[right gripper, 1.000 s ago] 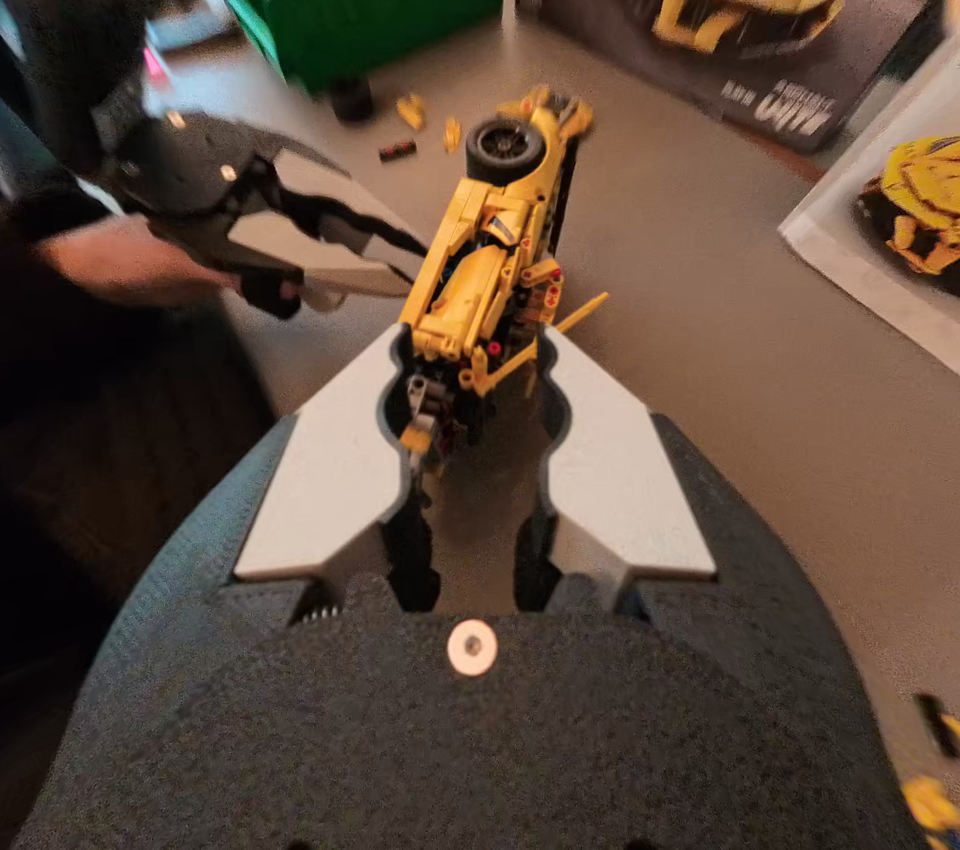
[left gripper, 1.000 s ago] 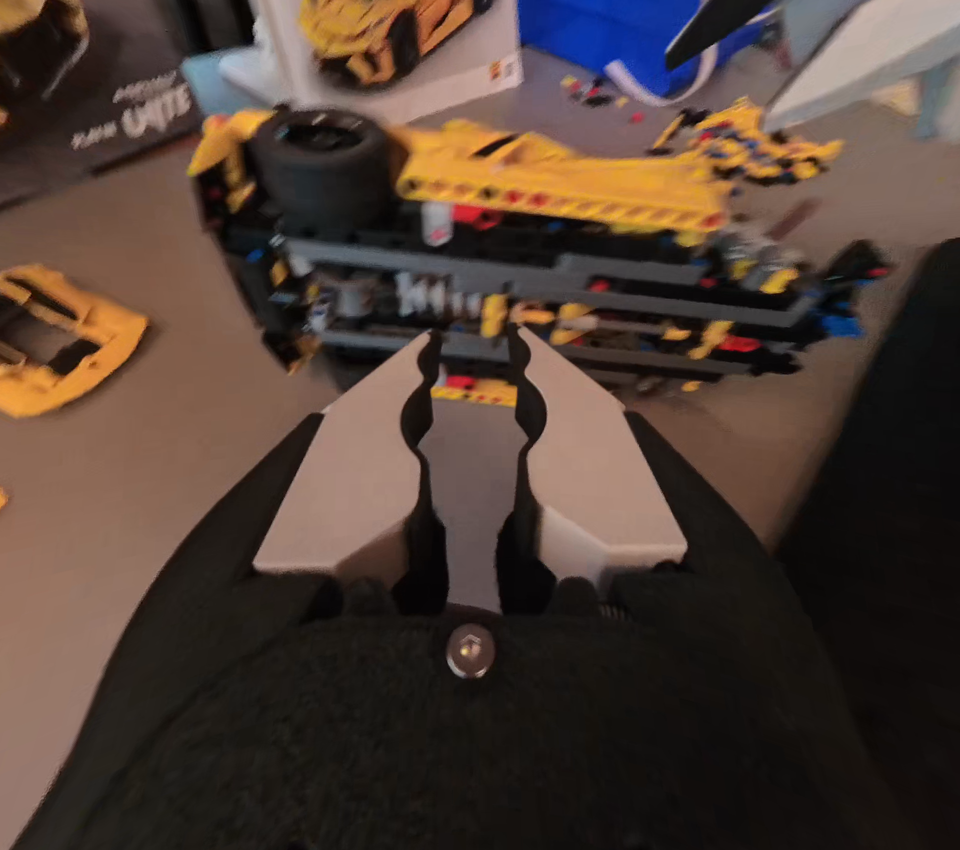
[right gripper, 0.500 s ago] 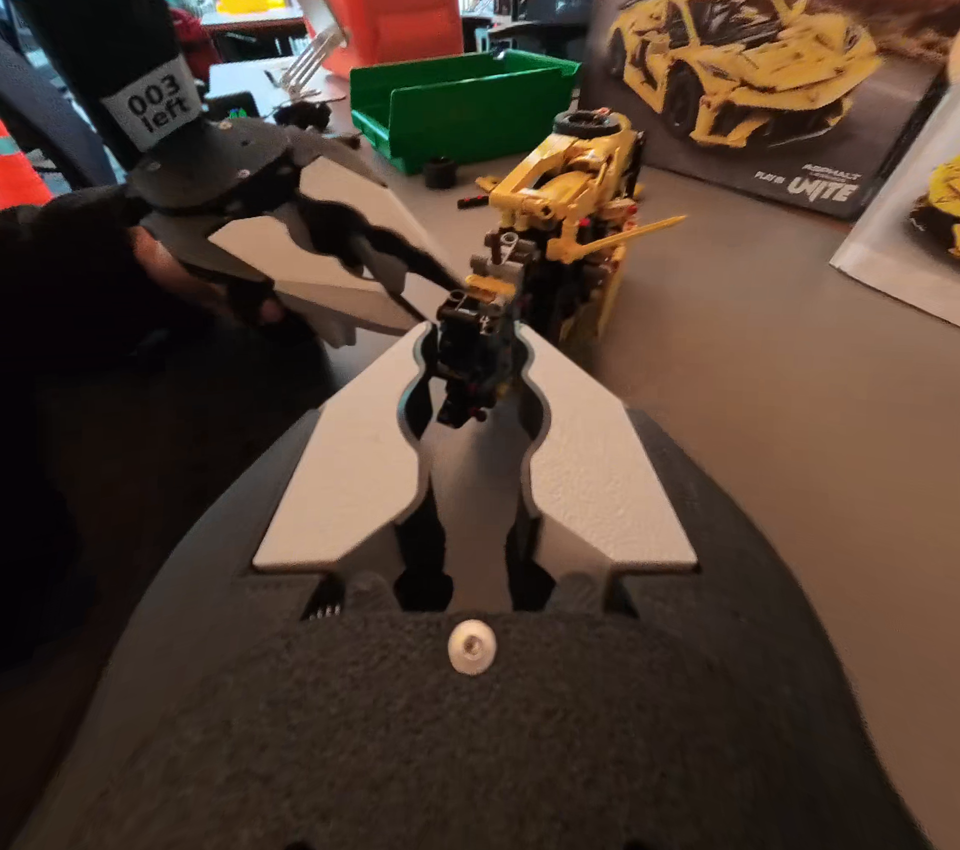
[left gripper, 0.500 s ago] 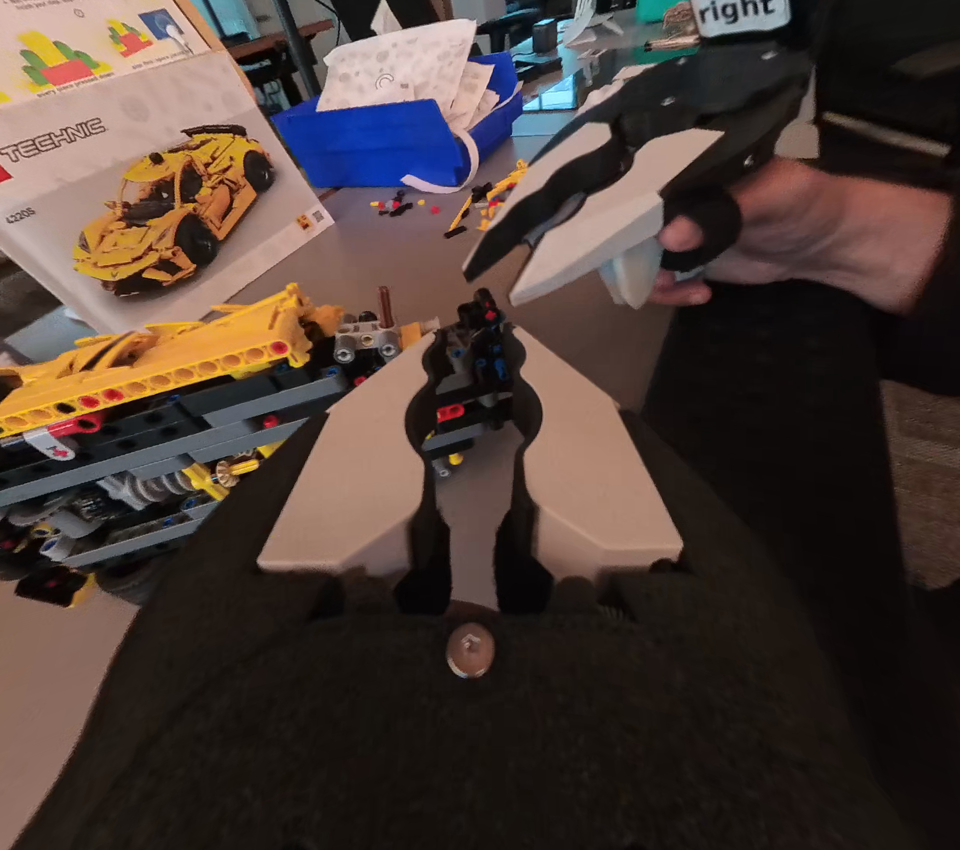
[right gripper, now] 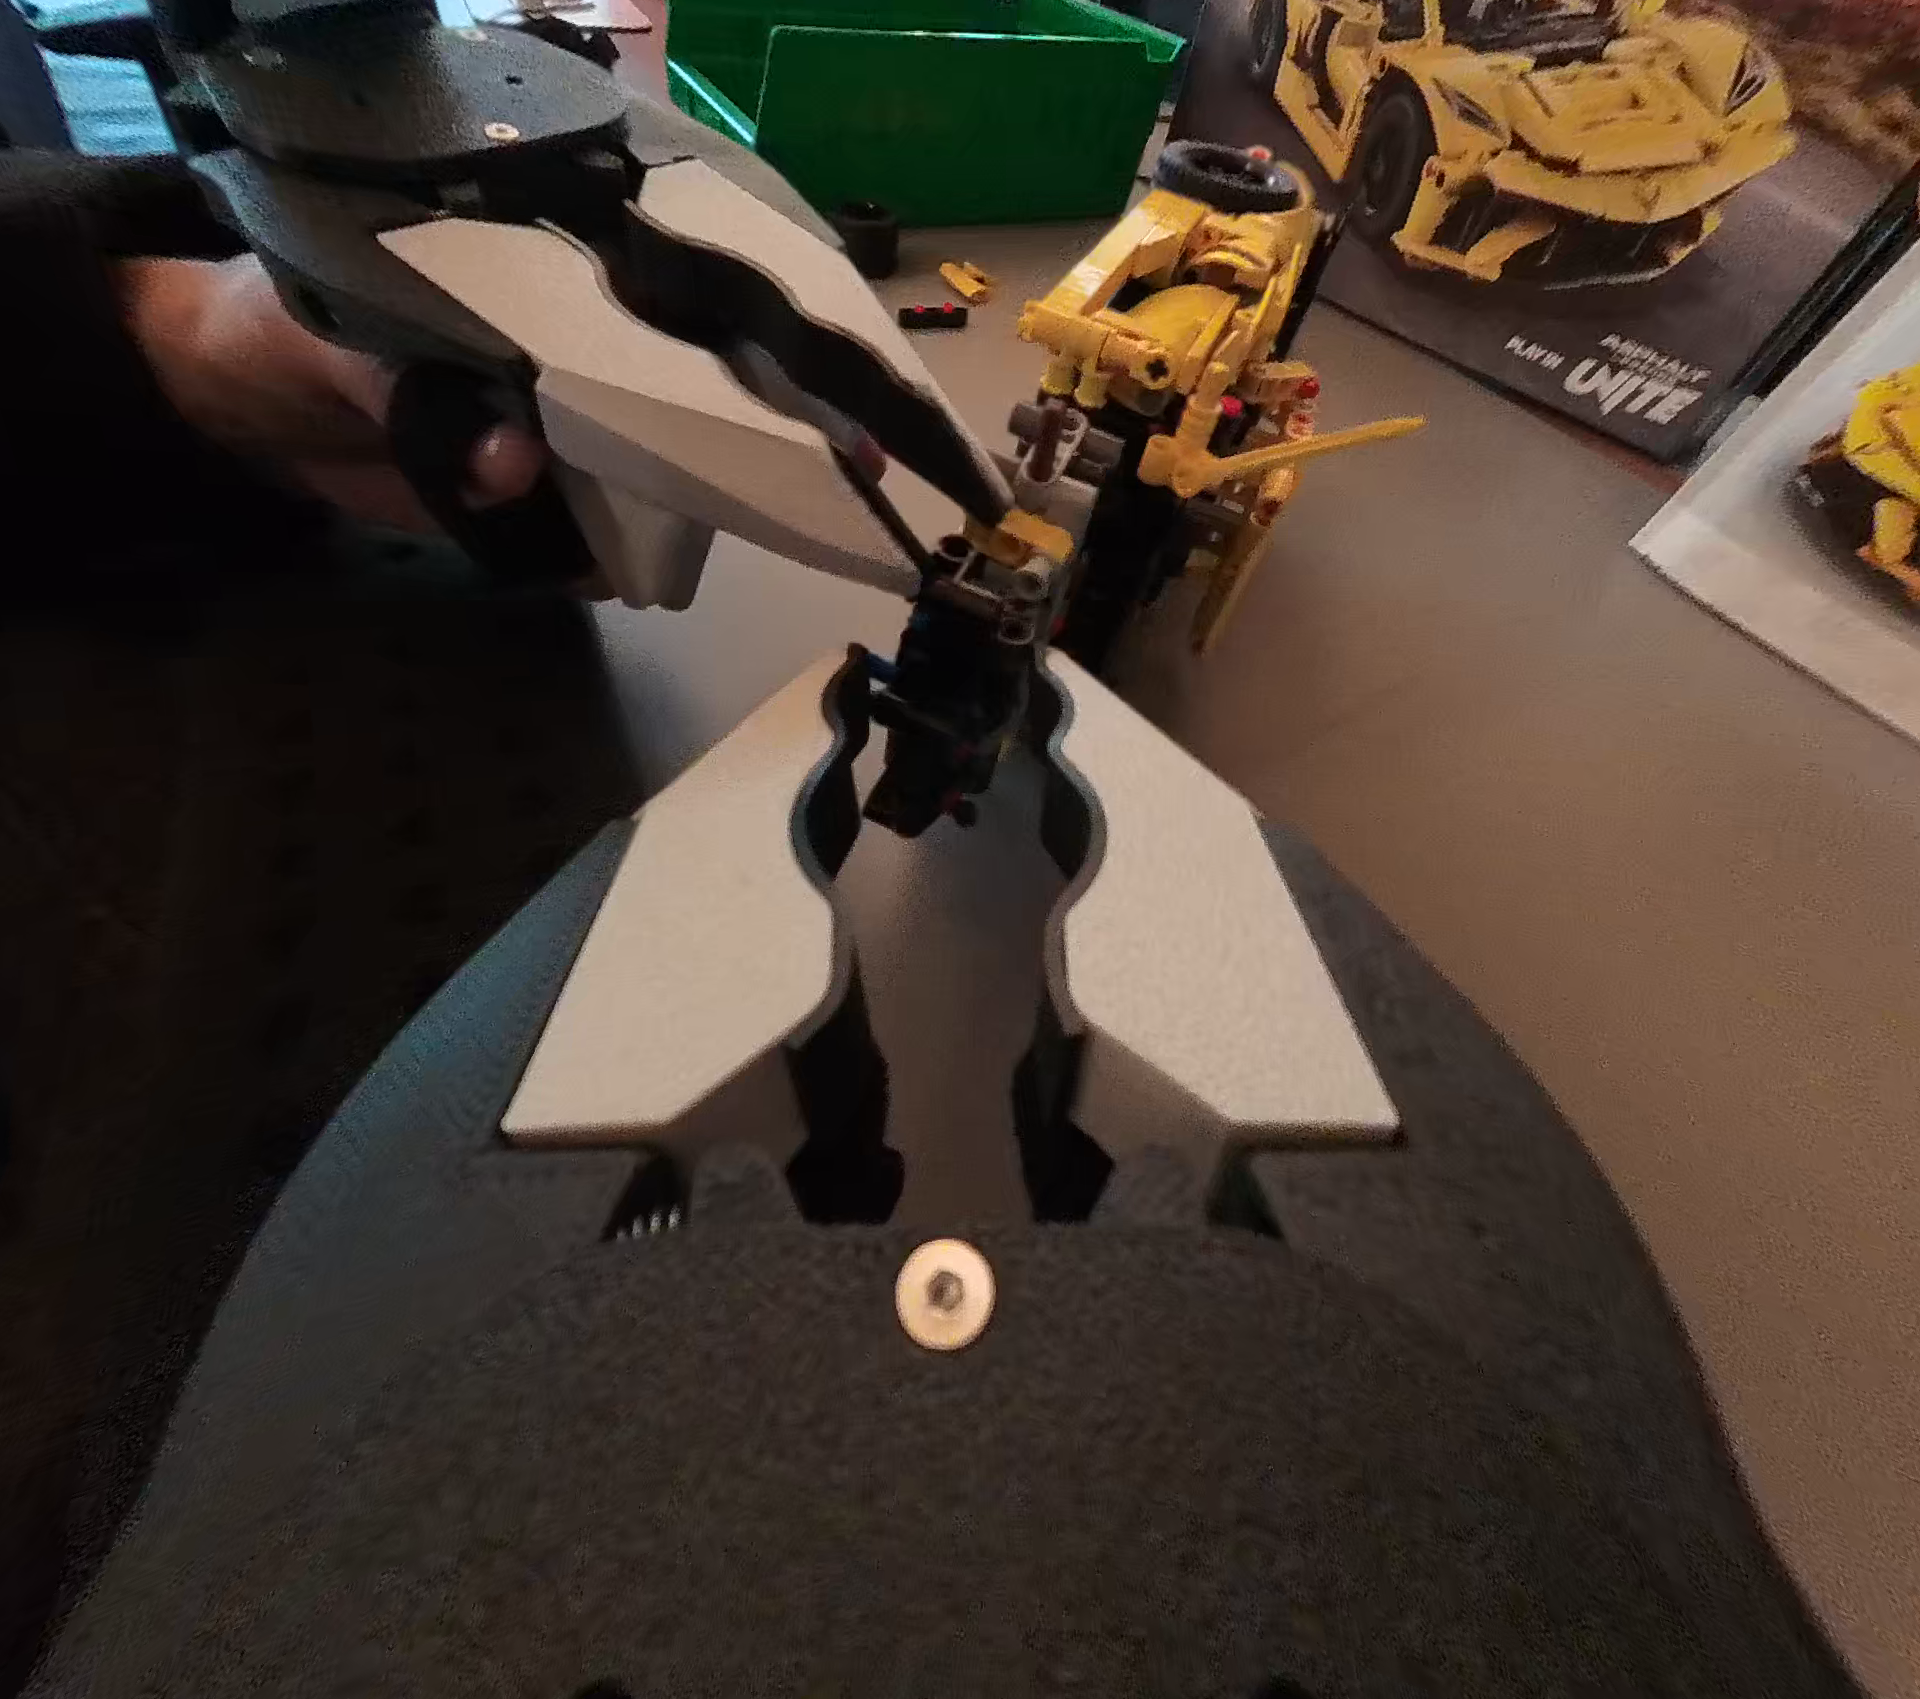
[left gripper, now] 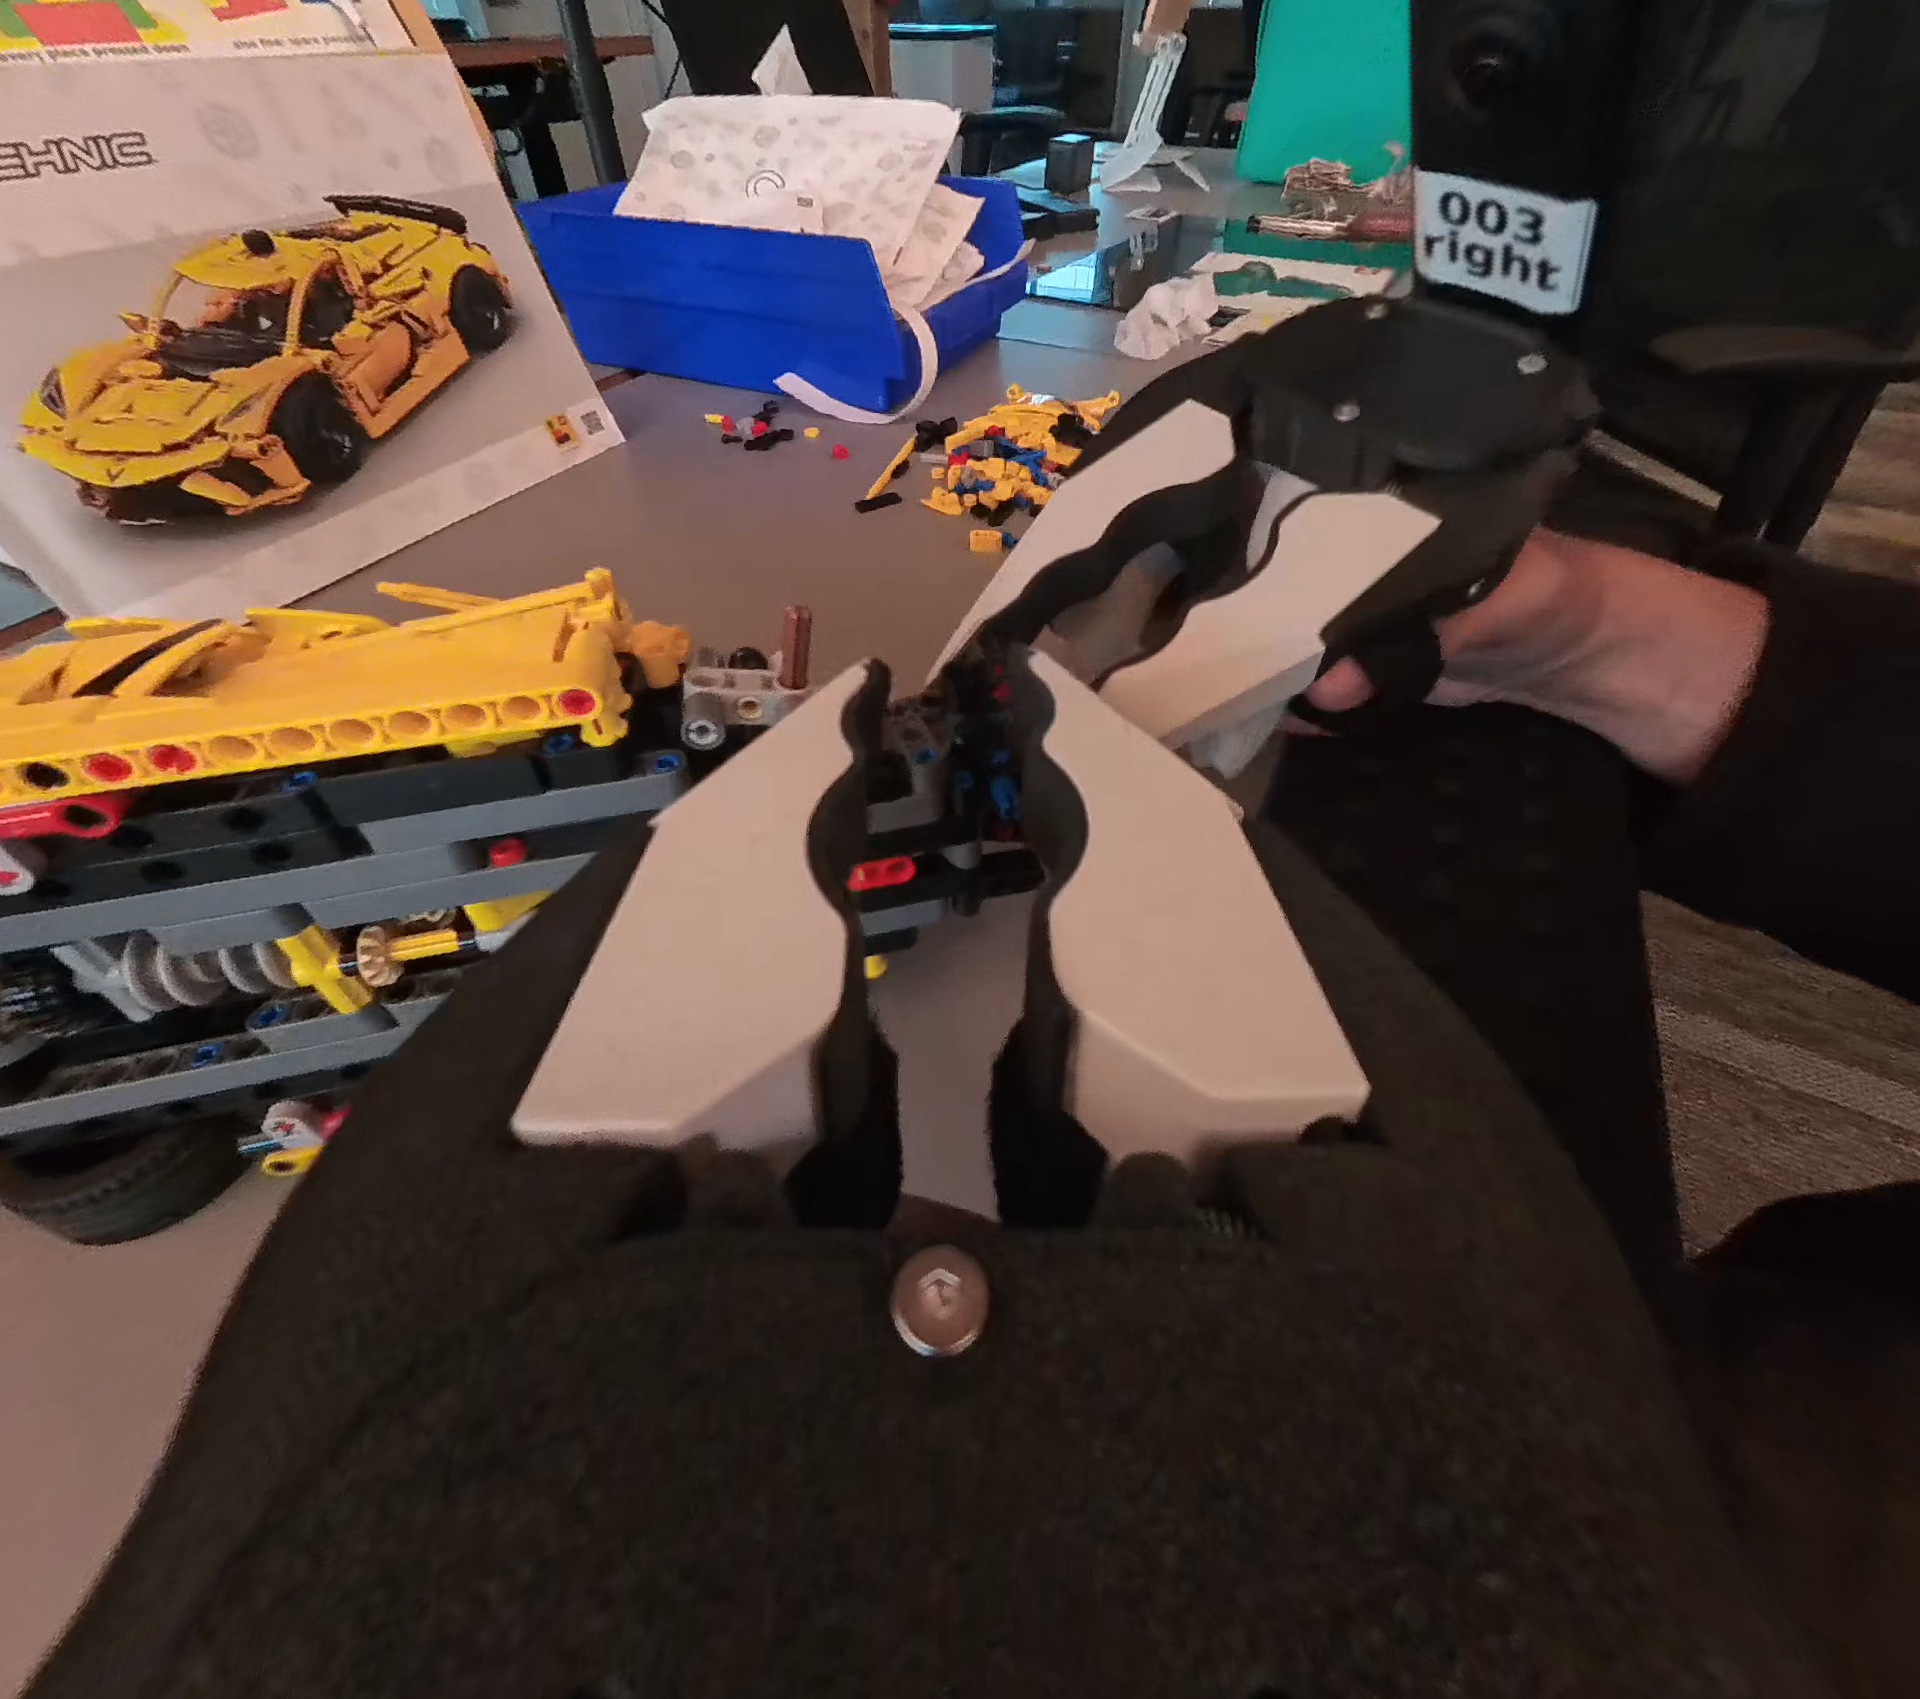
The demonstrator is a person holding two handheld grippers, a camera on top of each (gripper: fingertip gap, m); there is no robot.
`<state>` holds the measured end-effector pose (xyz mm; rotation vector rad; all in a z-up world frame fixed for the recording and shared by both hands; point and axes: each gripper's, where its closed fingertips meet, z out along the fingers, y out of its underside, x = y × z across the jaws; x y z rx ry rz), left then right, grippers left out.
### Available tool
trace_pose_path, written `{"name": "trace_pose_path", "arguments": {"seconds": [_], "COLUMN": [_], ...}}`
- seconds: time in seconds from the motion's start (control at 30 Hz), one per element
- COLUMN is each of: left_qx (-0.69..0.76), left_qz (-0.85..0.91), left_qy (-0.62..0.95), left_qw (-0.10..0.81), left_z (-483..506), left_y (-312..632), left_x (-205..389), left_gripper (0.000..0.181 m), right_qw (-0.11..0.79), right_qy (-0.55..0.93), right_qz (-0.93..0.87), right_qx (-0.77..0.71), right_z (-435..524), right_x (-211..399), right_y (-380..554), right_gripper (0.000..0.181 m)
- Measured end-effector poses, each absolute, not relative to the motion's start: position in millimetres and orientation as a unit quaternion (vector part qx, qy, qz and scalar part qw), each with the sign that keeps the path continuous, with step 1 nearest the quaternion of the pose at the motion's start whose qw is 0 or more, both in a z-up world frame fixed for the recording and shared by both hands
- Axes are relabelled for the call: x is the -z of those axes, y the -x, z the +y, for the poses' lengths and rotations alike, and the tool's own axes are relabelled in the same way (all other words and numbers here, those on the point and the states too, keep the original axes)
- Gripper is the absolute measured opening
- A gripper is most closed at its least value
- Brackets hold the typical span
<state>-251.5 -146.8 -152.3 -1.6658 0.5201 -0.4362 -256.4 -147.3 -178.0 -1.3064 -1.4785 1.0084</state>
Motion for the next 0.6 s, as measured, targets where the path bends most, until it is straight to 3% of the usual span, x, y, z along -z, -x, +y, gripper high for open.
{"name": "trace_pose_path", "arguments": {"seconds": [0.23, 0.6], "left_qx": [0.173, 0.216], "left_qz": [0.252, 0.27], "left_qy": [0.722, 0.709], "left_qw": [0.621, 0.615], "left_z": [-148, -160], "left_y": [243, 242], "left_x": [156, 151], "left_gripper": [0.019, 0.02], "right_qw": [0.496, 0.451], "right_qy": [0.51, 0.493], "right_qz": [-0.594, -0.606], "right_qx": [-0.375, -0.432], "right_z": [-144, -157], "right_x": [176, 175], "right_y": [261, 258], "right_gripper": [0.024, 0.025]}}
